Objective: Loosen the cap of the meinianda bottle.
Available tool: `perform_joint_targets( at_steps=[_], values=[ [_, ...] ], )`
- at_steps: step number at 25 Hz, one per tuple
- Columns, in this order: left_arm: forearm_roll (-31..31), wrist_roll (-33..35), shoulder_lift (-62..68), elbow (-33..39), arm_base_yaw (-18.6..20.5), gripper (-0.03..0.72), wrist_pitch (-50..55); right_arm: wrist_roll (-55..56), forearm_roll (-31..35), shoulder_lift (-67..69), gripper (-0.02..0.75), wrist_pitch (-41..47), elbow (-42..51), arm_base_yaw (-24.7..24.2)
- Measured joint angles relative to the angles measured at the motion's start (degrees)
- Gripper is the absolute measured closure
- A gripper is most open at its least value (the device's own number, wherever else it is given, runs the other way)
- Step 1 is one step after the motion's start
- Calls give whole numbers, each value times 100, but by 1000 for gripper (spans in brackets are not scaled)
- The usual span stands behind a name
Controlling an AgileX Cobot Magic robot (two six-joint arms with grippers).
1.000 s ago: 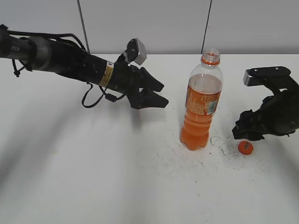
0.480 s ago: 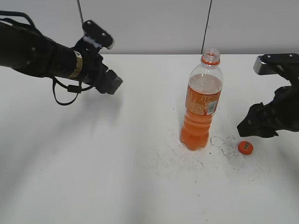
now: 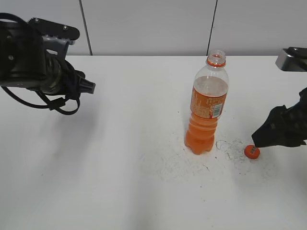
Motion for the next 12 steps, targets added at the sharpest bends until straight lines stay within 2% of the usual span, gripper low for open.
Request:
perform_joint_targets(
  at_steps=[4, 8, 12],
  values=[
    [-1255, 1292, -608, 0, -497, 225, 1292, 49, 0, -418, 237, 433, 0, 0],
    [-2842, 2688, -1399, 0, -611, 261, 1663, 54, 0, -1050, 237, 968, 0, 0],
    [-3550, 3423, -2420, 143, -636, 292, 2001, 89, -110, -1779, 237, 1614, 1, 0]
  ],
)
